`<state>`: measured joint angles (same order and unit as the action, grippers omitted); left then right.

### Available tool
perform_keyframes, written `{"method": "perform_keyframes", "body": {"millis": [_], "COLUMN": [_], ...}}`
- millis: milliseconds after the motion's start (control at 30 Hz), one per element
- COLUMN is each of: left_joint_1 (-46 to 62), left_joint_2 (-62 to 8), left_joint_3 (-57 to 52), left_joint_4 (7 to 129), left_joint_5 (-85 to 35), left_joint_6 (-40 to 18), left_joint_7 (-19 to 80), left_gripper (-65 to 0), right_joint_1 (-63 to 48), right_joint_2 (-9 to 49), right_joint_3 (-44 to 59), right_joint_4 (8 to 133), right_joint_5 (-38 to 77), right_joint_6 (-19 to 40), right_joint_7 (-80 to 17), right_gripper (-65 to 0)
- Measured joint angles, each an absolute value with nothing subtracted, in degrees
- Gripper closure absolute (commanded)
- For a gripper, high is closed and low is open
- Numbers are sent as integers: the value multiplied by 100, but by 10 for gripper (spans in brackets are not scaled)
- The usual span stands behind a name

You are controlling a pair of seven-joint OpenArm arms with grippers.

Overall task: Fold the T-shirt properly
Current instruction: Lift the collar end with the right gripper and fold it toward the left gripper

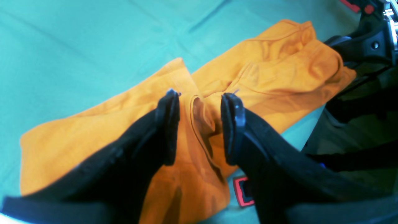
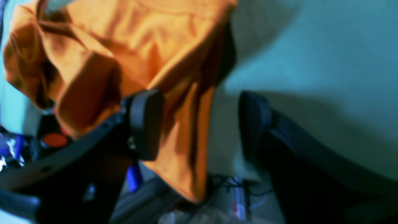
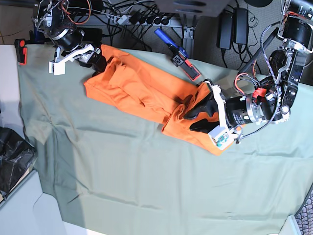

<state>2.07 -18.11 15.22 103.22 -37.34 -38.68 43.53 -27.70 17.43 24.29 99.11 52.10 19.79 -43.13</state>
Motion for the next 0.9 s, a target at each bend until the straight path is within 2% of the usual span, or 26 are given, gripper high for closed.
{"method": "perform_keyframes", "body": {"millis": [167, 433, 500, 600, 667, 900], "left_joint_1": [213, 316, 316, 316, 316, 316], "left_joint_2": [-1809, -1811, -1811, -1811, -1811, -1811], "left_joint_3": [1522, 1514, 1514, 1514, 1514, 1514], "left_joint_4": [10322, 10322, 10322, 10322, 10322, 10322], "left_joint_5": [-3734, -3726, -3726, -3726, -3726, -3723], "left_joint_6": [-3868, -3868, -3868, -3868, -3868, -3868], "left_joint_7": [4353, 4353, 4351, 4353, 4353, 4351], "left_gripper": [-258, -258, -258, -258, -258, -258], "right_joint_1": [-2418, -2335, -2335, -2333, -2333, -2331], "right_joint_2": [1406, 1284, 1284, 1284, 1284, 1284], "right_joint_3": [2416, 2412, 2412, 2412, 2412, 2412], "right_joint_4": [9909, 9909, 9909, 9909, 9909, 9909], "right_joint_5": [5210, 5181, 5181, 5183, 5181, 4816], "right_joint_6": [1979, 1981, 1981, 1981, 1981, 1981], "right_joint_7": [-4379, -4368, -4353, -4263, -4195, -4066], "right_gripper": [-386, -383, -315, -116, -14, 0]}}
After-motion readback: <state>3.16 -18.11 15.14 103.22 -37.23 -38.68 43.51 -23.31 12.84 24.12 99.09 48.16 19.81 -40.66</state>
